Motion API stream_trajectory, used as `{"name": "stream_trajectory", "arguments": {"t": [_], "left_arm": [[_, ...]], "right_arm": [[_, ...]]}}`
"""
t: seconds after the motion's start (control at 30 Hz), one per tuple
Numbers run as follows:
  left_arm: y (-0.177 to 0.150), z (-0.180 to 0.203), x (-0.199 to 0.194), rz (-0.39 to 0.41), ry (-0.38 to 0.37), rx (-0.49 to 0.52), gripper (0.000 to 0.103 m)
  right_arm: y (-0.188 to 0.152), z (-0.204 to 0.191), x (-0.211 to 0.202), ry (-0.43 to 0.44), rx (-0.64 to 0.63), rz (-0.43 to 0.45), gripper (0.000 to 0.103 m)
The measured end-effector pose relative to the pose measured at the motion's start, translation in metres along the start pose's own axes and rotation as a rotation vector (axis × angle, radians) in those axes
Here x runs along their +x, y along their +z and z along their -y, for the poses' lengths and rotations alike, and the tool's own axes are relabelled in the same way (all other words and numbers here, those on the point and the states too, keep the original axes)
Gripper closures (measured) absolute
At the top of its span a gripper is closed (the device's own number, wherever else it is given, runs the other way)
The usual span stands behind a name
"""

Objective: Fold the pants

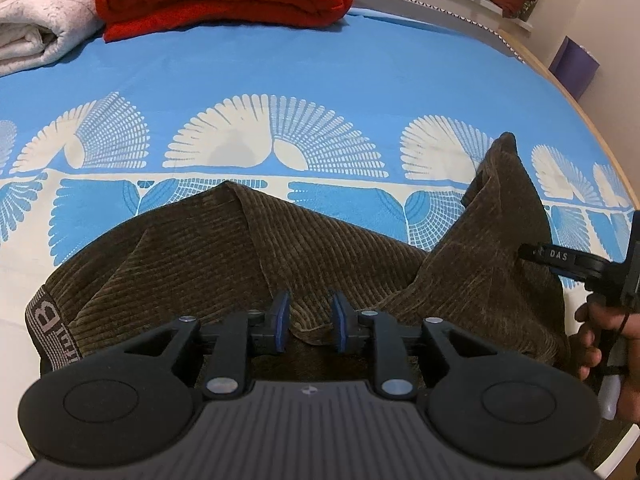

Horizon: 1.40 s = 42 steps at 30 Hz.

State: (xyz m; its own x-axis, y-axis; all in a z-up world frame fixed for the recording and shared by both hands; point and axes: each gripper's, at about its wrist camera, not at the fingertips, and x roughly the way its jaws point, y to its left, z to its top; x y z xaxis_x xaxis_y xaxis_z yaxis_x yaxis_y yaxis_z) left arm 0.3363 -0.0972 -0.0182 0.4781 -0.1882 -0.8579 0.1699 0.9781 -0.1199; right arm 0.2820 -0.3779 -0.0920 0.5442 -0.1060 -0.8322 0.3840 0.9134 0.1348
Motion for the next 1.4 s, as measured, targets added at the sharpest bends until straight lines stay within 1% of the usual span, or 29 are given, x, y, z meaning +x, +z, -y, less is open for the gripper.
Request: {"name": "stream_trajectory", "arguments": {"t": [0.2,0.33,0.37,0.5,0.6,0.67,0.77,0.87,0.93,1.03,1.13,1.27,1.3,1.37,1.4], "left_arm": [[0.000,-0.002,0.001,-0.007,-0.001,-0.005,0.073],[0.000,-0.004,0.001,-0.008,-0.006,-0.007,0.070],[0.000,-0.004,0.001,-0.008,-0.006,-0.007,0.070],[0.001,-0.005,0.002,-0.011,-0.006,-0.011,0.070],[0.001,-0.005,0.002,-0.013,-0.007,-0.015,0.070],[0.001,-0.005,0.003,-0.015,-0.007,-0.017,0.070],[0.003,-0.007,0.004,-0.017,-0.008,-0.024,0.070],[0.003,-0.009,0.006,-0.019,-0.010,-0.034,0.070],[0.004,-0.010,0.006,-0.021,-0.012,-0.041,0.070],[0.004,-0.014,0.007,-0.024,-0.014,-0.050,0.070],[0.004,-0.018,0.009,-0.030,-0.012,-0.057,0.070],[0.003,-0.020,0.014,-0.043,-0.012,-0.061,0.070],[0.003,-0.020,0.014,-0.045,-0.014,-0.061,0.070],[0.003,-0.018,0.017,-0.051,-0.020,-0.055,0.070],[0.002,-0.017,0.018,-0.057,-0.028,-0.054,0.070]], "right_arm": [[0.005,-0.007,-0.003,0.007,0.007,0.023,0.035],[0.006,-0.021,-0.008,0.046,-0.046,0.050,0.037],[0.005,-0.025,-0.009,0.069,-0.059,0.051,0.037],[0.003,-0.042,-0.009,0.217,-0.087,0.016,0.039],[0.002,-0.054,-0.010,0.300,-0.122,0.006,0.042],[0.001,-0.064,-0.012,0.326,-0.152,0.001,0.043],[0.002,-0.071,-0.013,0.323,-0.159,0.005,0.043],[0.009,-0.064,-0.017,0.304,-0.111,0.041,0.045],[0.014,-0.054,-0.022,0.261,-0.061,0.101,0.045],[0.024,-0.029,-0.030,0.179,0.054,0.197,0.044],[0.032,0.005,-0.032,0.100,0.169,0.251,0.044],[0.035,0.046,-0.019,0.061,0.307,0.226,0.044],[0.035,0.053,-0.015,0.051,0.319,0.215,0.044],[0.033,0.067,-0.007,0.002,0.341,0.204,0.044],[0.030,0.074,-0.003,-0.004,0.365,0.190,0.044]]}}
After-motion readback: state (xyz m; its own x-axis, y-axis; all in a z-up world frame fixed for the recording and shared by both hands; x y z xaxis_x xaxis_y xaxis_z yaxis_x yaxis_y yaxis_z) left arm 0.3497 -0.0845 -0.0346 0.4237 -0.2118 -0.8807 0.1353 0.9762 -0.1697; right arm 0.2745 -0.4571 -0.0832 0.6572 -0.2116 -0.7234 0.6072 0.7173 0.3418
